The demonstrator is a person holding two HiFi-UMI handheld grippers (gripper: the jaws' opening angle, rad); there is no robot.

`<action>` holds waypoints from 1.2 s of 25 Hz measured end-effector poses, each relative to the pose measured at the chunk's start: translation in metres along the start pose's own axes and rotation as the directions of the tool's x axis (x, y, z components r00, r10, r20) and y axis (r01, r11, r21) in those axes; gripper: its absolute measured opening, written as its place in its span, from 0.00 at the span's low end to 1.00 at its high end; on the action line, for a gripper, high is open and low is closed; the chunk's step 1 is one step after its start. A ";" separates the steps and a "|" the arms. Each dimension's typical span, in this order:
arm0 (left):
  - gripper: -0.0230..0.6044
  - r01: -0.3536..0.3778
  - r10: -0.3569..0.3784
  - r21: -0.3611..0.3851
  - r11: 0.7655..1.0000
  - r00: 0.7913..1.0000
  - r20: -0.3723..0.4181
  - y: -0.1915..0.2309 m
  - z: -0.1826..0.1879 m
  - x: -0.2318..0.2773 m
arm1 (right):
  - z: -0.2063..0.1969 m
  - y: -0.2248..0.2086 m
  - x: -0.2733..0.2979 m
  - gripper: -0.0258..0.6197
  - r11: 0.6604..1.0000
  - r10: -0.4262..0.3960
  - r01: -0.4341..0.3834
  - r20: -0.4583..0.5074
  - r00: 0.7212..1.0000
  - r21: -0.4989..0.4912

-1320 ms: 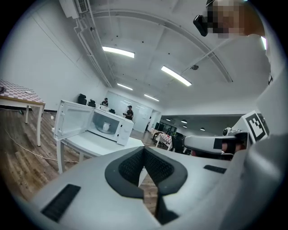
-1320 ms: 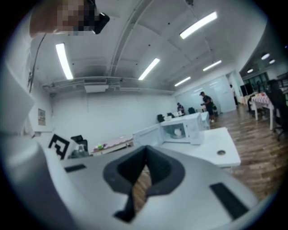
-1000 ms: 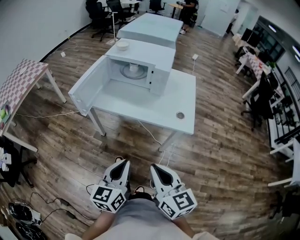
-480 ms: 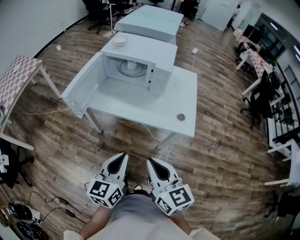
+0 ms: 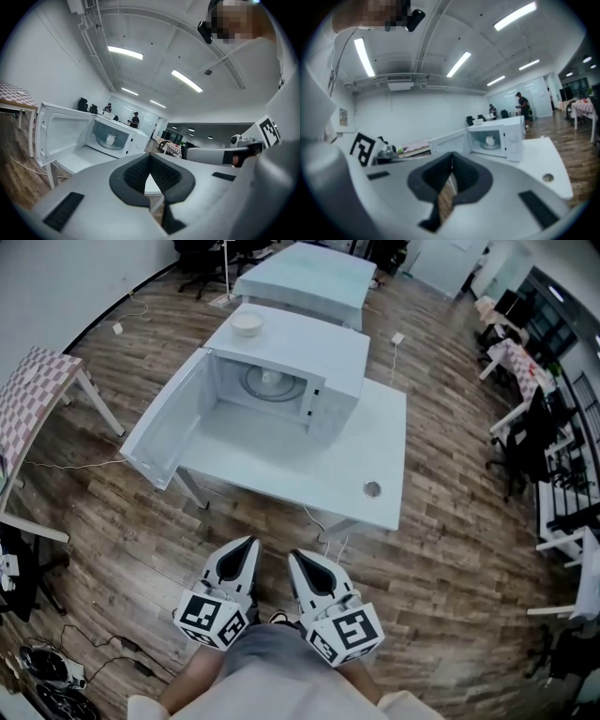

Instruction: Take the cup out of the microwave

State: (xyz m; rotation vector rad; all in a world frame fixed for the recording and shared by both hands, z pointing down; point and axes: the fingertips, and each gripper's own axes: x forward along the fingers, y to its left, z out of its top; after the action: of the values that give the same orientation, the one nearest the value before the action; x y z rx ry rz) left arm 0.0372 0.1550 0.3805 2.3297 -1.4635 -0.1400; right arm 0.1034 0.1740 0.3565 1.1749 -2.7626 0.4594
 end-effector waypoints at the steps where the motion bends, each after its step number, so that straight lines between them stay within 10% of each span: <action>1: 0.06 0.007 -0.007 -0.005 1.000 1.000 0.000 0.004 0.003 0.004 | 0.002 -0.001 0.006 0.07 1.000 0.001 -0.001 -0.001 1.000 -0.002; 30: 0.06 0.137 -0.137 0.016 0.990 0.990 0.033 0.140 0.099 0.111 | 0.071 -0.017 0.193 0.07 0.990 -0.099 0.101 0.031 0.995 -0.096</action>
State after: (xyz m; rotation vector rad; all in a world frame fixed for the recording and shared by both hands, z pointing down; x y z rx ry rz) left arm -0.0590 -0.0228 0.3537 2.4503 -1.3233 -0.2085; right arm -0.0171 0.0083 0.3341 1.2974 -2.6975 0.2975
